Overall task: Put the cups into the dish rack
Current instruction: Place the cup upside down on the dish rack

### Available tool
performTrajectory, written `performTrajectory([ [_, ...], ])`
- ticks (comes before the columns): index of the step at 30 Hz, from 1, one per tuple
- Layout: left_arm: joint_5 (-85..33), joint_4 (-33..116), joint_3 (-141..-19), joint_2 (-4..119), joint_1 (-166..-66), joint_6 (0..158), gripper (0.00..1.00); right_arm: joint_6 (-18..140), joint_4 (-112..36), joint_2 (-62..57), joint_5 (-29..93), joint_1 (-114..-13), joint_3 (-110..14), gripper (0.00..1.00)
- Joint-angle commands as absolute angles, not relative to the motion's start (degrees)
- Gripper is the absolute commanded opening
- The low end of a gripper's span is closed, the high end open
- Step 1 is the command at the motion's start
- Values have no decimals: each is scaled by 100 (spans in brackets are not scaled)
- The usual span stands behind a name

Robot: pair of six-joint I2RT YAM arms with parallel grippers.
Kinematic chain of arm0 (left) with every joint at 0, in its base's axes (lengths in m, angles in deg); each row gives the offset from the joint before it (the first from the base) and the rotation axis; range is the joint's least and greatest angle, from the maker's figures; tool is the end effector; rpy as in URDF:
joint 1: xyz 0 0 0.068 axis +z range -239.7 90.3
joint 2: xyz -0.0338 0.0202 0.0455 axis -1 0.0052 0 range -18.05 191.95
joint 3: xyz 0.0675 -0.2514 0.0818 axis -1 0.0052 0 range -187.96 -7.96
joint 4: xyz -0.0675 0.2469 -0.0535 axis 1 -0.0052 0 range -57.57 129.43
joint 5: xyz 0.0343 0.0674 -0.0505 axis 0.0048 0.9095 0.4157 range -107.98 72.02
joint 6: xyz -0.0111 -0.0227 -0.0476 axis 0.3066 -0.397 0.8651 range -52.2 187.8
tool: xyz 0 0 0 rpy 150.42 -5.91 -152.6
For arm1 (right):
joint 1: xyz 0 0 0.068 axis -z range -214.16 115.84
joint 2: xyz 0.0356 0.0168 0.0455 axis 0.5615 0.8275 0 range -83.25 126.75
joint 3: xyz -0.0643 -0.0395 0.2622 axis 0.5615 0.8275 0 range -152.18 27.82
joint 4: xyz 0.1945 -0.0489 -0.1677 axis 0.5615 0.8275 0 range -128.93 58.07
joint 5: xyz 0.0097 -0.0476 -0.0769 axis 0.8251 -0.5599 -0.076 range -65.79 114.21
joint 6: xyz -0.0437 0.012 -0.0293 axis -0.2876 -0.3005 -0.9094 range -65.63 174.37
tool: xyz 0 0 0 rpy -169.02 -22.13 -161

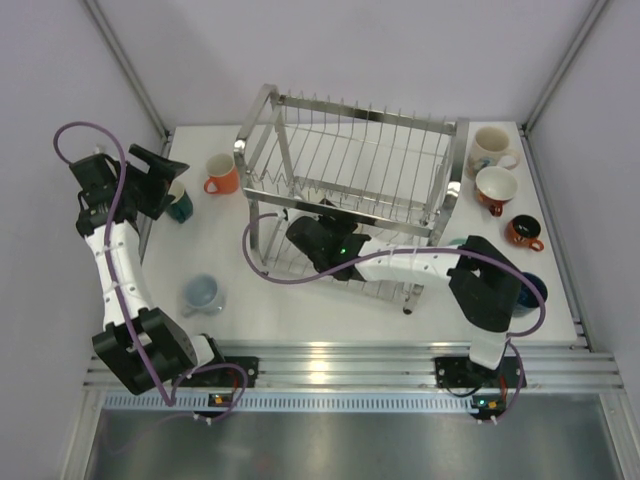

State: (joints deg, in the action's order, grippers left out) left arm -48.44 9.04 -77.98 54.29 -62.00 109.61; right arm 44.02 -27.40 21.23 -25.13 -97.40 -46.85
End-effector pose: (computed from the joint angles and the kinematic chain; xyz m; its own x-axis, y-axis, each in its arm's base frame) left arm 0.2521 0.1119 0.3586 -0.3414 -0.8281 -0.4446 -0.3362 0.5493 -0.7650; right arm 0.2049 0.3462 0.2351 -0.2341 -0.7243 -0.6485 -0.3735 0.6828 -0.6279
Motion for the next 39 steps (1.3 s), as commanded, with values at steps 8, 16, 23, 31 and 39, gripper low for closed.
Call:
performTrajectory([
  [8, -4927, 1174, -7766, 5174, -6193, 10859, 97, 4356, -3400, 2213, -2615, -9542, -4680, 18],
  [16, -4927, 1183, -7766, 5165, -6193, 10876, 97, 4233, -3620, 2283, -2711, -9393, -4715, 42],
  [23, -4953, 1175, -7757, 5148, -6184, 10885, 97, 4181, -3690, 2266, -2738, -9366, -4697, 63],
  [31, -4953, 1183, -7757, 5139, -6184, 10911, 97, 4145, -3726, 2257, -2641, -9252, -4636, 71],
  [39, -4953, 1175, -7783, 5147, -6184, 10911, 97, 4198, -3805, 2204, -2465, -9085, -4539, 78],
])
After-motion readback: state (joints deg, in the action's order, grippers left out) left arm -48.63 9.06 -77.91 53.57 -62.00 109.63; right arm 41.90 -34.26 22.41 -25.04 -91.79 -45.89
